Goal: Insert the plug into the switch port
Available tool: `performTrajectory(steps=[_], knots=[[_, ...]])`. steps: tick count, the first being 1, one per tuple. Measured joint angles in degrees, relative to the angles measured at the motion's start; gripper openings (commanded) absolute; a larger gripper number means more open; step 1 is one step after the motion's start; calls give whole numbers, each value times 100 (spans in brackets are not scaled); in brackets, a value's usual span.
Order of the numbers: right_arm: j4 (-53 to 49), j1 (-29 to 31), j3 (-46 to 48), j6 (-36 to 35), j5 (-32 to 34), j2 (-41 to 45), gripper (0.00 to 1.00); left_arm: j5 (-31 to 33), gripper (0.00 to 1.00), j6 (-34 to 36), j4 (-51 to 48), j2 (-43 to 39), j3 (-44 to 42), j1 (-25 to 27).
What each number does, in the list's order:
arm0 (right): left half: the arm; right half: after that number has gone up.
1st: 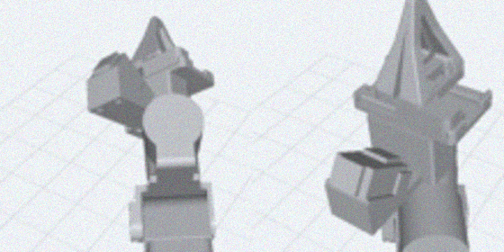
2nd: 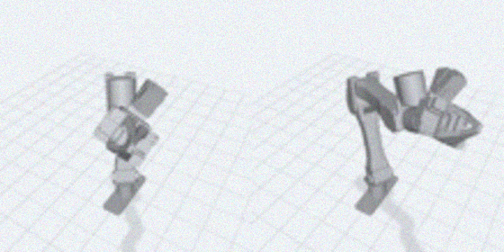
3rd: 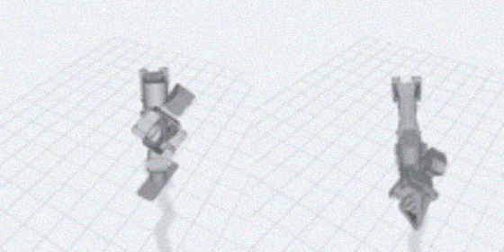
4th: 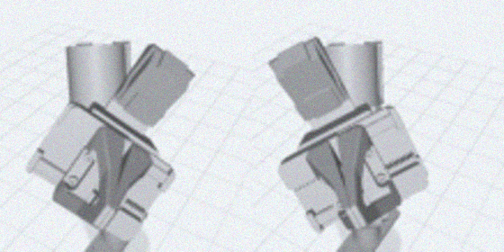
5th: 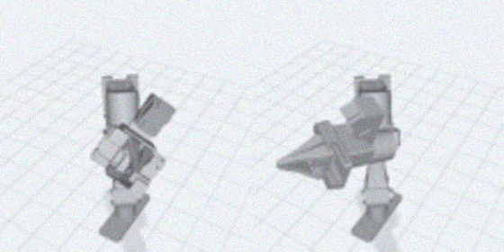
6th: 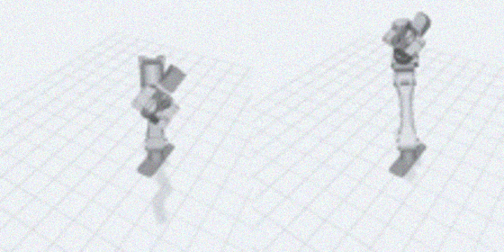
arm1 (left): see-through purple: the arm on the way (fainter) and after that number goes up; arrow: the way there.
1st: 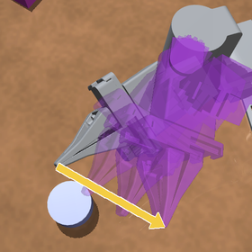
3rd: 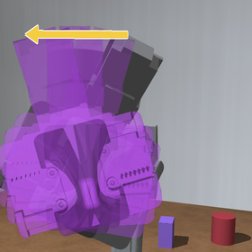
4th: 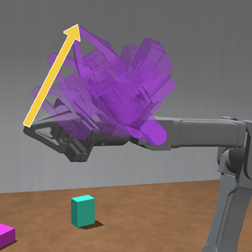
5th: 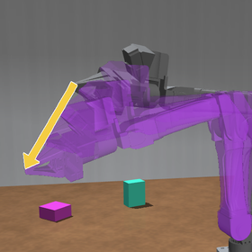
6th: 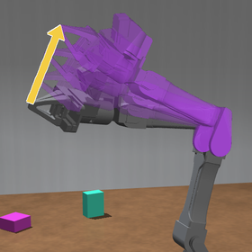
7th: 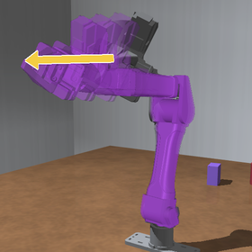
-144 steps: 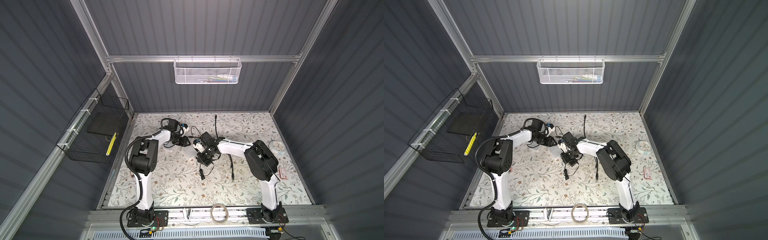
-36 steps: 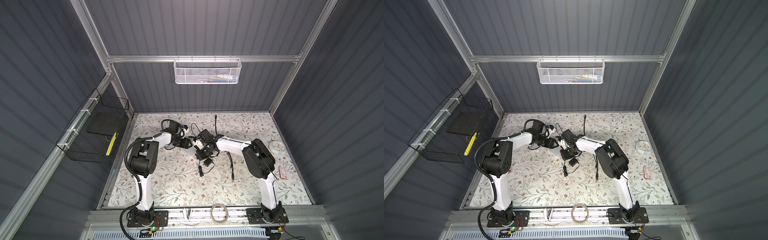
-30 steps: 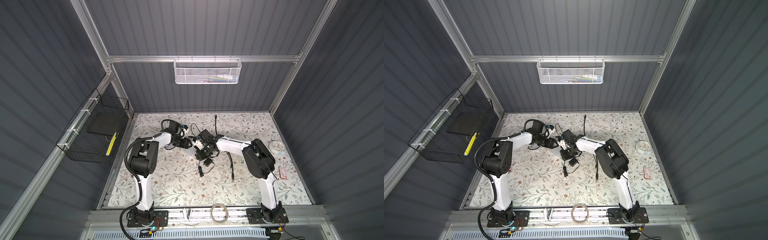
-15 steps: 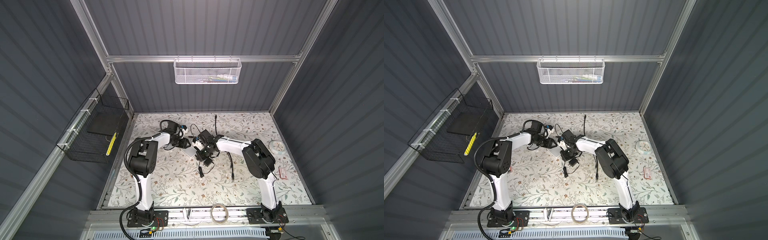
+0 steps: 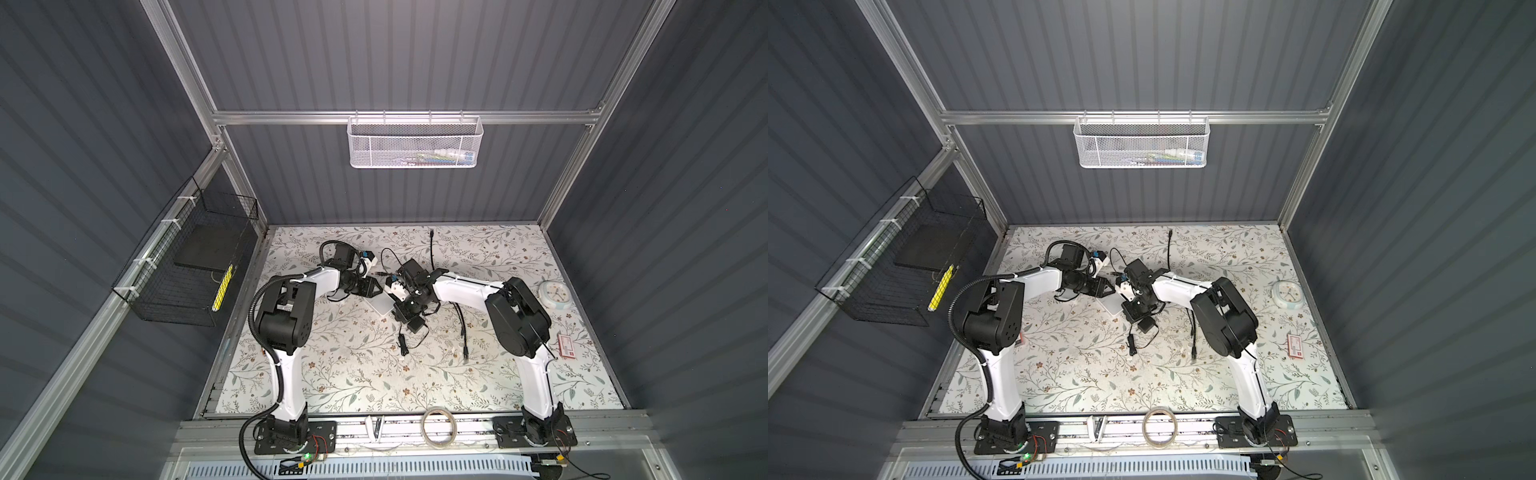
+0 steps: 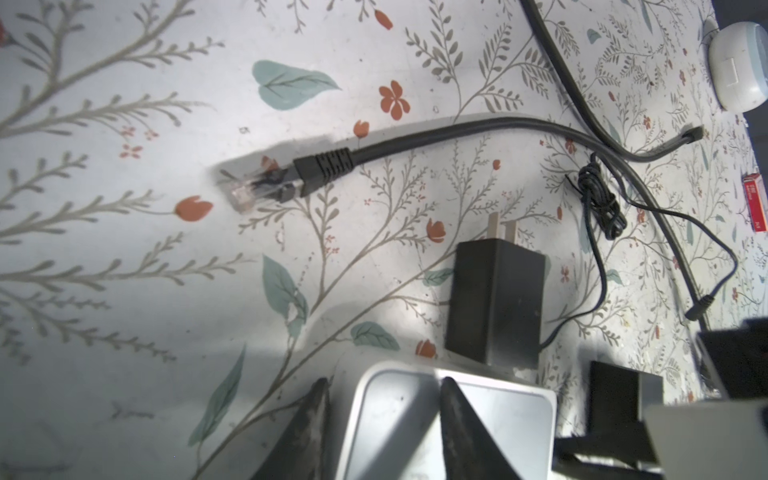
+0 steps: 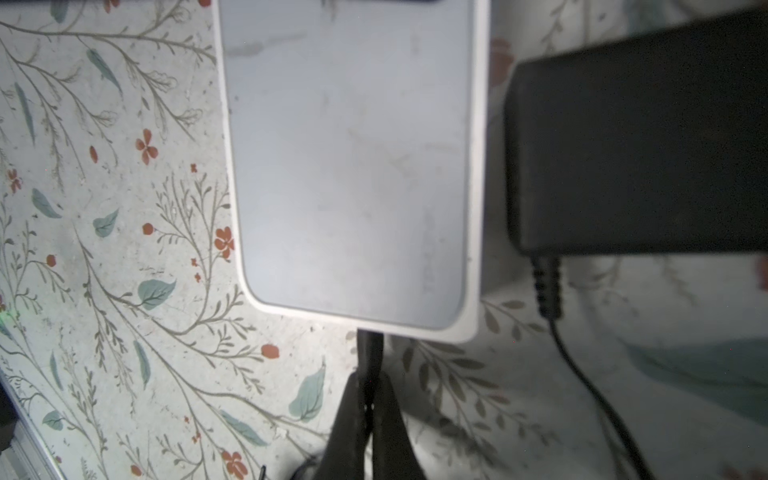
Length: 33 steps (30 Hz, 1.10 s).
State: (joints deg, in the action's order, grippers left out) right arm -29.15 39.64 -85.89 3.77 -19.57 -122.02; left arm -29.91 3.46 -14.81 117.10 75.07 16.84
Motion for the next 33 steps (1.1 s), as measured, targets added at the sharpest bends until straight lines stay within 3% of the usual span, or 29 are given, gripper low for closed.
performTrajectory(steps=[33], knots=[[-533,-61,-66,26,-76,24,0,-107,39,-219,940,-90,-481,267]])
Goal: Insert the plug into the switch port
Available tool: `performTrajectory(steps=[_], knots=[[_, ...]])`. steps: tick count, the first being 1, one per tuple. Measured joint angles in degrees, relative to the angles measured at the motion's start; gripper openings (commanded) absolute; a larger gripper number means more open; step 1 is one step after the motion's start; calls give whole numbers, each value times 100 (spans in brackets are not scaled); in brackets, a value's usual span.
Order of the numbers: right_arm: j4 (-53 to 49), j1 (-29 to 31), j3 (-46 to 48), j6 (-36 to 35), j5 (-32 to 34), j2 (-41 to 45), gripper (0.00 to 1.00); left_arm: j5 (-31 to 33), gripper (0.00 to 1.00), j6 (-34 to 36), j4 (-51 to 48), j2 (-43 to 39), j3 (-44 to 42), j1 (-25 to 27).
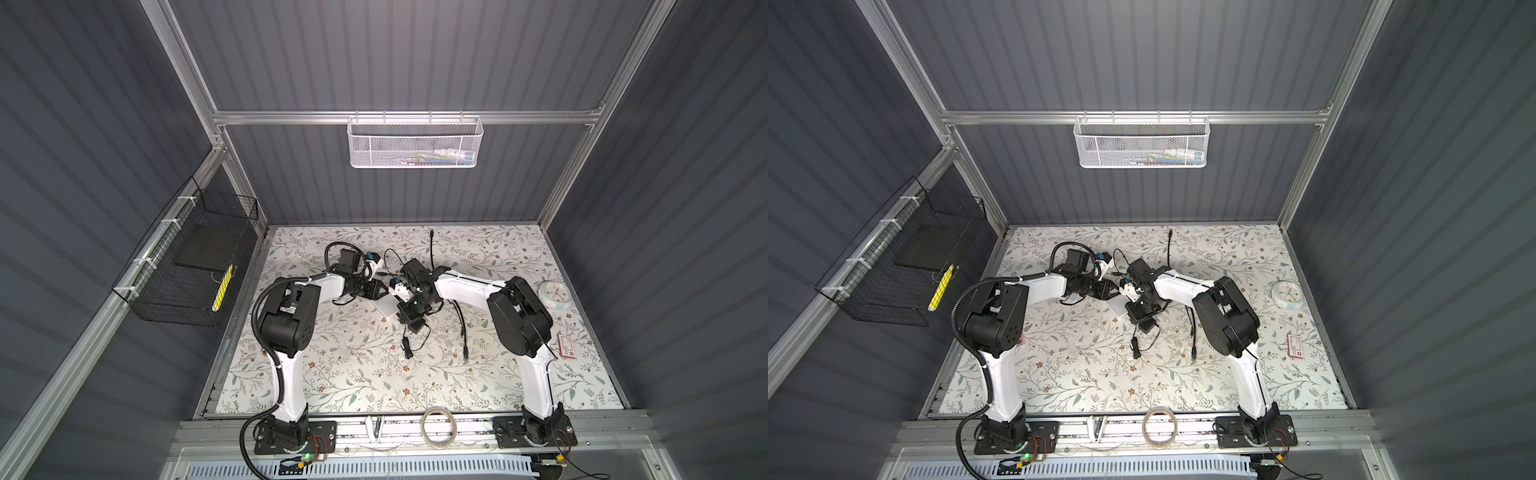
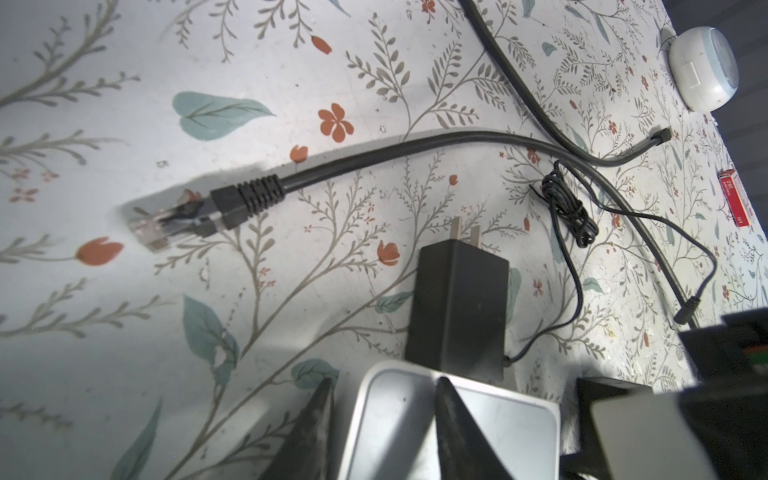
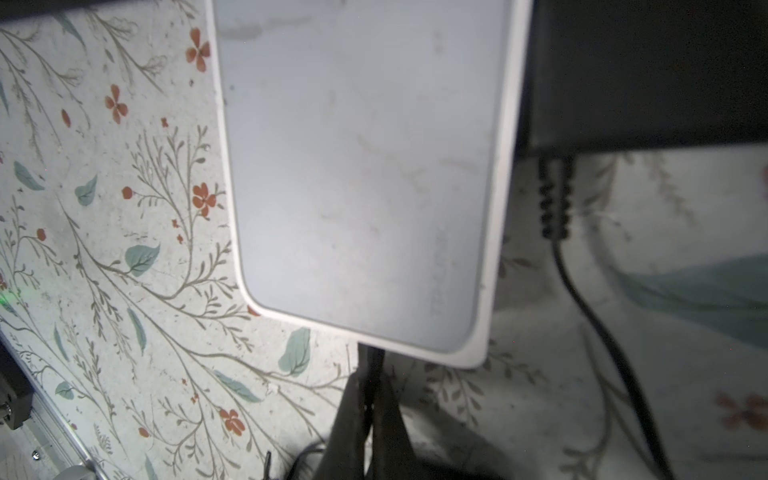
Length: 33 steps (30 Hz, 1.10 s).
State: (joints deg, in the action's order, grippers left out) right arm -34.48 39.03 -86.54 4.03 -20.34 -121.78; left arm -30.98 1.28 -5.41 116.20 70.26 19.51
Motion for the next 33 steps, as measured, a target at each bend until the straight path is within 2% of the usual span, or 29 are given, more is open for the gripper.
performTrajectory(steps=[16,33], knots=[[-396,-37,-157,-46,107,0,0,-85,38,-37,146,0,-72,90],[-415,-133,-160,111,149,0,0,-203,36,-400,1016,-70,-544,87]])
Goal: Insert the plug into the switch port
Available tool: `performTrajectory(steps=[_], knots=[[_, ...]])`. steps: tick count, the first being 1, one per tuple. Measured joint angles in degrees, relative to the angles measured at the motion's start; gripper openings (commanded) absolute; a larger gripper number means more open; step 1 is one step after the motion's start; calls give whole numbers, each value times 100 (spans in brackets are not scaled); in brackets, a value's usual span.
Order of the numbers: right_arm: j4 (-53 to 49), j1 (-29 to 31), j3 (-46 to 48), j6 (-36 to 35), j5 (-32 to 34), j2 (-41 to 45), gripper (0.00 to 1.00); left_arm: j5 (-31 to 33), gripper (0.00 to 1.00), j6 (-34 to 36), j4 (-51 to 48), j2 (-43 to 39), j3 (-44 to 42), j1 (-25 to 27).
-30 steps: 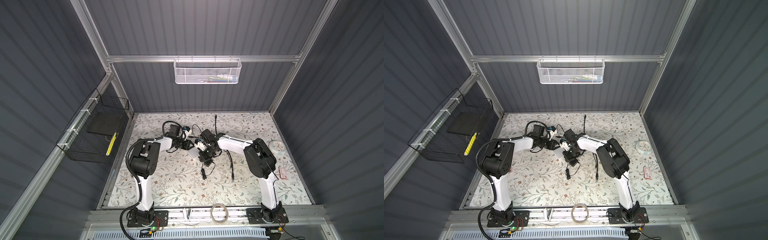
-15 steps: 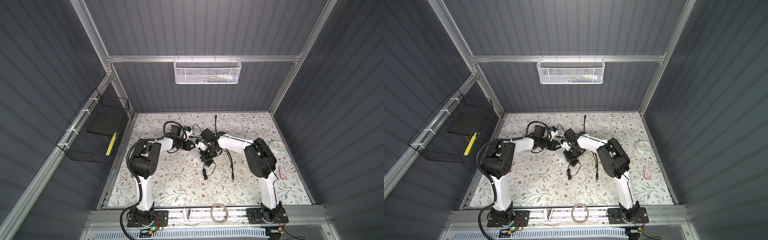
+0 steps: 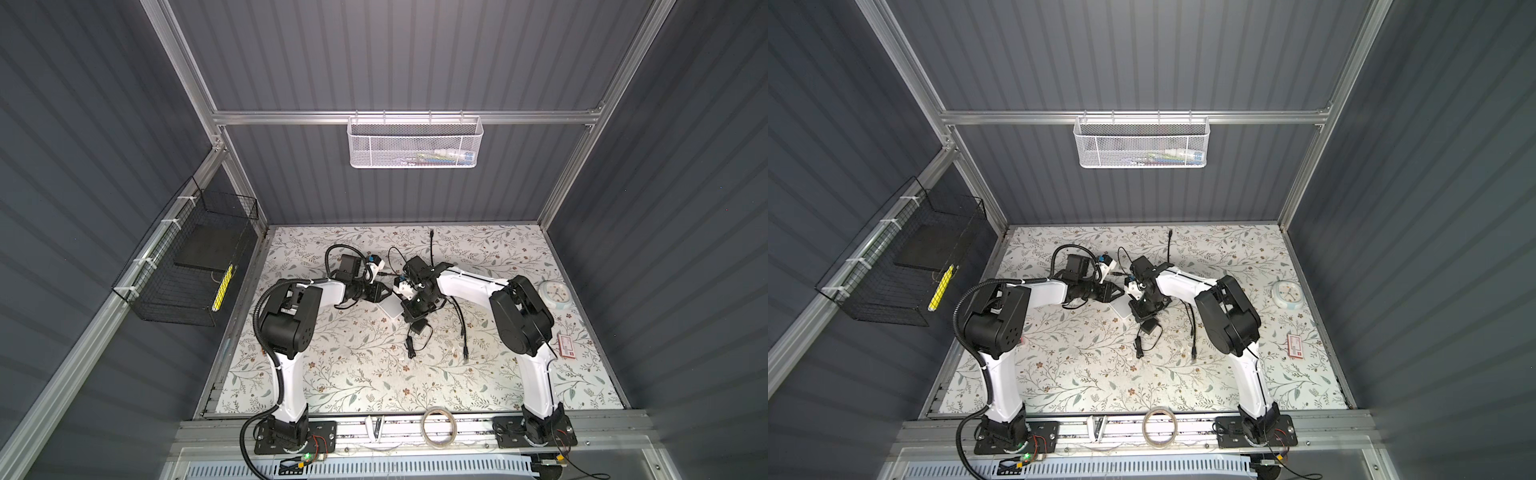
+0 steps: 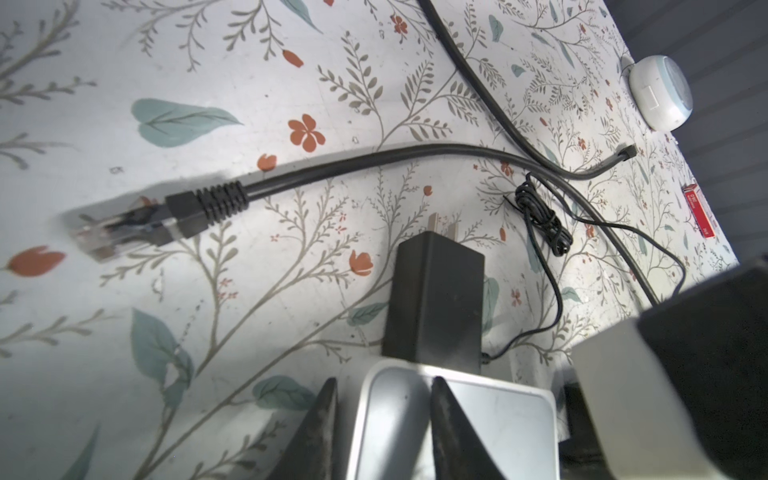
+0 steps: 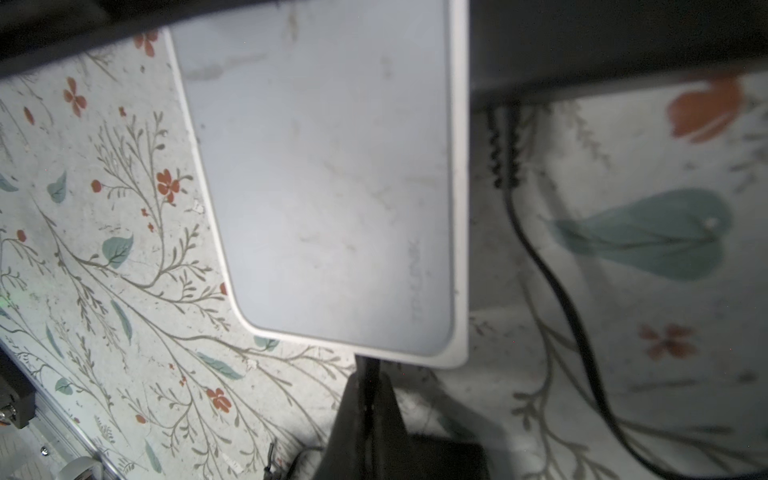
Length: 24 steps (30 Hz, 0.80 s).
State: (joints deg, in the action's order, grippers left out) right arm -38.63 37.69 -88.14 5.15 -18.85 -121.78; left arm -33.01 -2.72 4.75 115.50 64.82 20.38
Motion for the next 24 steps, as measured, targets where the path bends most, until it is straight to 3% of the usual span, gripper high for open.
performTrajectory(steps=[24], knots=[[-264,-31,-260,-24,-92,-175,0,-125,35,-254,651,83,-184,2]])
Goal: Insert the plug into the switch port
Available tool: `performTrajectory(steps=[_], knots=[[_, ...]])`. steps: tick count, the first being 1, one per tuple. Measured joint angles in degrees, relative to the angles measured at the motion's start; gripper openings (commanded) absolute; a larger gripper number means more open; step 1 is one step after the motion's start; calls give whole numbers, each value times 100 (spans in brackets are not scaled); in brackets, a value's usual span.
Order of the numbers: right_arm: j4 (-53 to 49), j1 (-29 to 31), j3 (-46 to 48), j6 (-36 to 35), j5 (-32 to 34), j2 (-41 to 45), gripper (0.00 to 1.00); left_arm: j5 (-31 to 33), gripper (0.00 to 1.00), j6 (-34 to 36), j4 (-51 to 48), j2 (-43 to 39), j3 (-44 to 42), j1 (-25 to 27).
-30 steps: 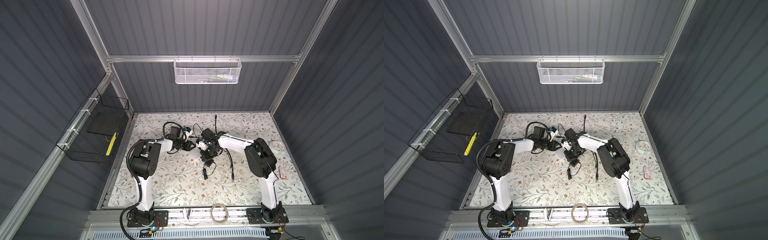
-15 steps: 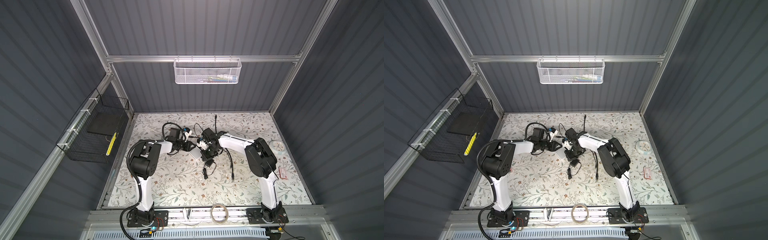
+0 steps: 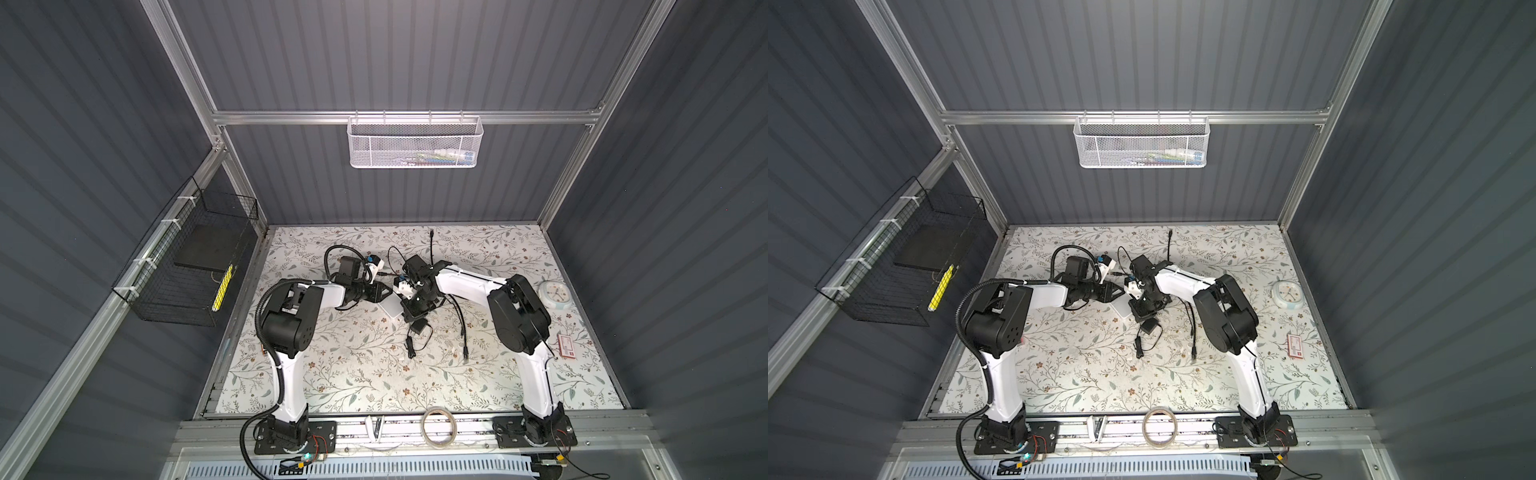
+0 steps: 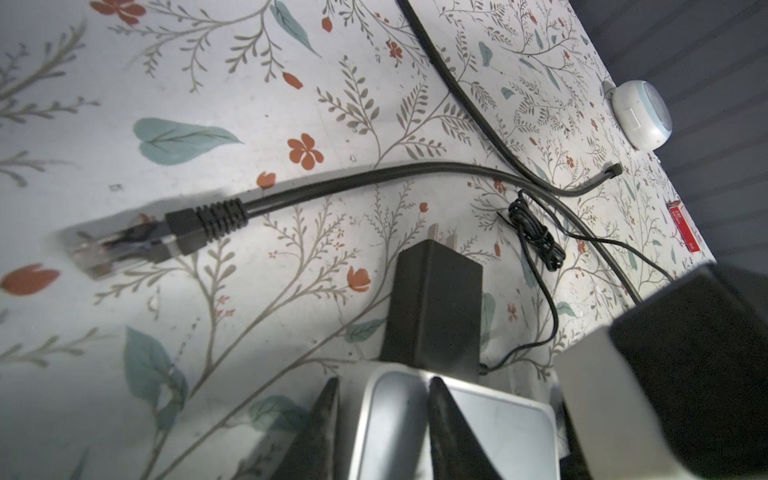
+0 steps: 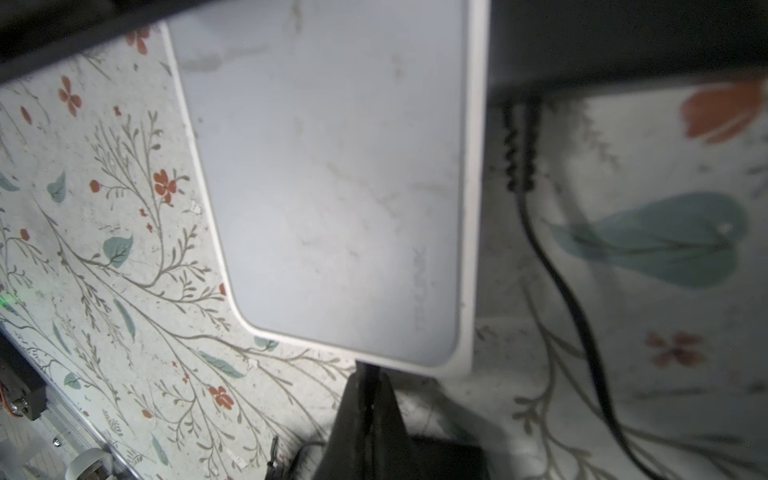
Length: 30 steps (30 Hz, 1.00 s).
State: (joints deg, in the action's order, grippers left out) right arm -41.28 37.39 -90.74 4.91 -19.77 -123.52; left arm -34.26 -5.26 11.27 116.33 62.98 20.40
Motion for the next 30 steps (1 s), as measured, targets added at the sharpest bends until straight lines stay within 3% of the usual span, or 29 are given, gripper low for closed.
performTrajectory(steps=[30], knots=[[-437,-103,-426,20,-107,-247,0,-125,34,-168,627,131,-184,0]])
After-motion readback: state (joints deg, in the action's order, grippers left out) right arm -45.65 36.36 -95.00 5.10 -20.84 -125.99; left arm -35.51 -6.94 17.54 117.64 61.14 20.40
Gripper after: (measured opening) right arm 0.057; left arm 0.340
